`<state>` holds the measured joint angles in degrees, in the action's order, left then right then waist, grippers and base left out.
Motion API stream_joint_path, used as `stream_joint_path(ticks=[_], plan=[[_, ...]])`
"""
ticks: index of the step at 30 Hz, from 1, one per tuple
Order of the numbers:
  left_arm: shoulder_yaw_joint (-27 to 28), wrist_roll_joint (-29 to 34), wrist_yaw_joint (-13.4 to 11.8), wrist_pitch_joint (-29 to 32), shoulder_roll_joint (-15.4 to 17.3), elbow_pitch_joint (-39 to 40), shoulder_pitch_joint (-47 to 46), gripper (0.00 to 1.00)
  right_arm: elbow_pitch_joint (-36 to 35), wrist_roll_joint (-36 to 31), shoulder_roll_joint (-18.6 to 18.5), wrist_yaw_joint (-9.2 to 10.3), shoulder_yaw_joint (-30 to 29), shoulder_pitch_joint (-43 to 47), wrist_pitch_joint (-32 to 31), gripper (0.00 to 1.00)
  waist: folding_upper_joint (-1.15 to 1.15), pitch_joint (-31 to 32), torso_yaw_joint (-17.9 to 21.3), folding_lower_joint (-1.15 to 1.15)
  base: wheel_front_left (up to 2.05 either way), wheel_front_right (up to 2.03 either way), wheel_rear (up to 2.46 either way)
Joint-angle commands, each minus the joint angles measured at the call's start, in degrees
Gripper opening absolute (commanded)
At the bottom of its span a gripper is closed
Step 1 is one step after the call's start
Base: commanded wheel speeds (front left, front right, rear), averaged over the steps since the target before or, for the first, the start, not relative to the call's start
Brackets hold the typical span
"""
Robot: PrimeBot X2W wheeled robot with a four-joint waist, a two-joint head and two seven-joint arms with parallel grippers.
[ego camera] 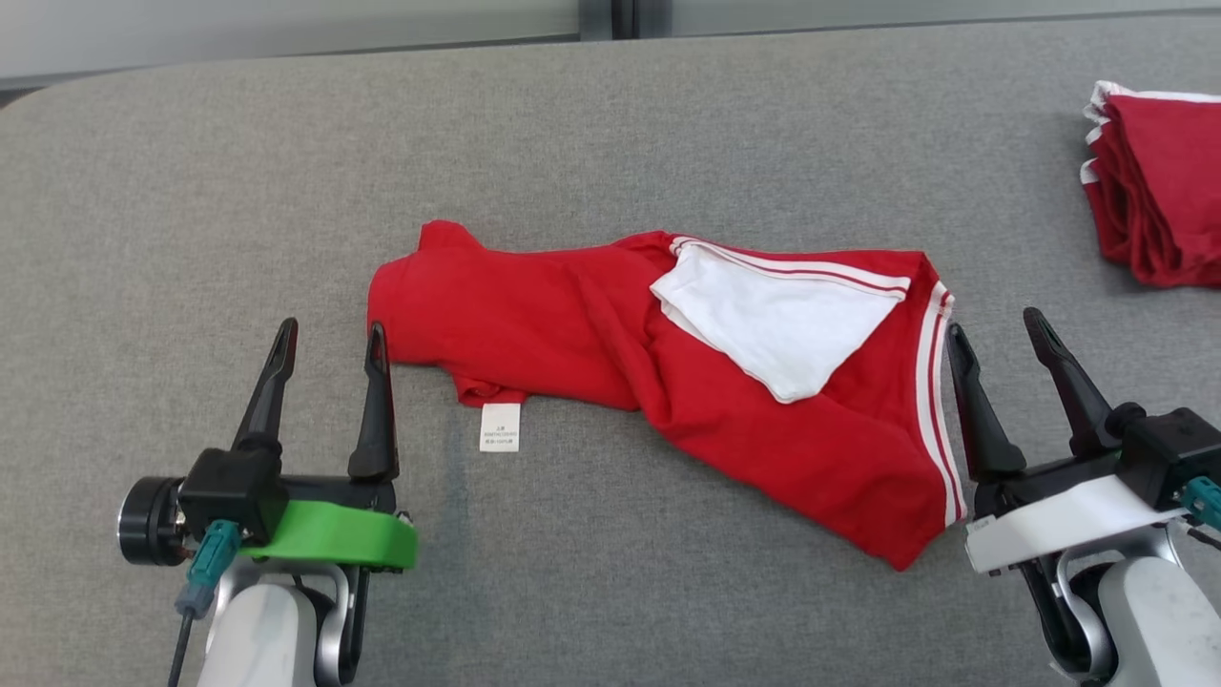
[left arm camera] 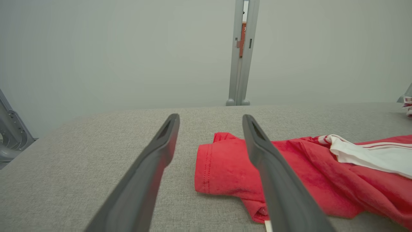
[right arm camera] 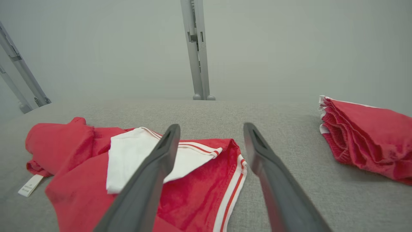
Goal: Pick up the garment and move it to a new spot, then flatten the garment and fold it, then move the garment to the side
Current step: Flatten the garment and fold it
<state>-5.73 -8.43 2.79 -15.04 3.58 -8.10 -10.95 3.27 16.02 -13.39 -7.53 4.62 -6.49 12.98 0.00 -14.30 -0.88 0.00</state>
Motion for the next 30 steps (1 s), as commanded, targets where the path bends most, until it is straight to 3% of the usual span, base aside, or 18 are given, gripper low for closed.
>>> stream_joint_path(ticks=[1,10,21,30], plan=[[0.2,0.3,0.3,-0.2,0.5,-0.4,1.2,1.00,-1.5,-0.8,0.5,0.08,-0.3,1.6,-0.7,1.00,0.00,2.4,1.3,0.00,0.00,0.00,0.00],[0.5,-0.3,0.2,-0.2,0.4,-0.9,3.9,1.00,-8.5,-2.1,2.4,0.08,-1.4,7.0,-4.3,1.00,0.00,4.2,1.9,0.00,0.00,0.00,0.00],[-0.1,-0.1,0.5,-0.2,0.2,-0.5,2.8,1.00,-9.8,-2.0,2.1,0.08,-1.3,7.1,-6.5,1.00,0.00,3.3,1.5,0.00,0.00,0.00,0.00],[-1.2,0.3,0.7,-0.2,0.0,0.7,-0.9,1.00,-5.8,-0.5,-1.9,0.08,7.7,2.9,-11.8,1.00,0.00,-1.7,-0.6,0.00,0.00,0.00,0.00]])
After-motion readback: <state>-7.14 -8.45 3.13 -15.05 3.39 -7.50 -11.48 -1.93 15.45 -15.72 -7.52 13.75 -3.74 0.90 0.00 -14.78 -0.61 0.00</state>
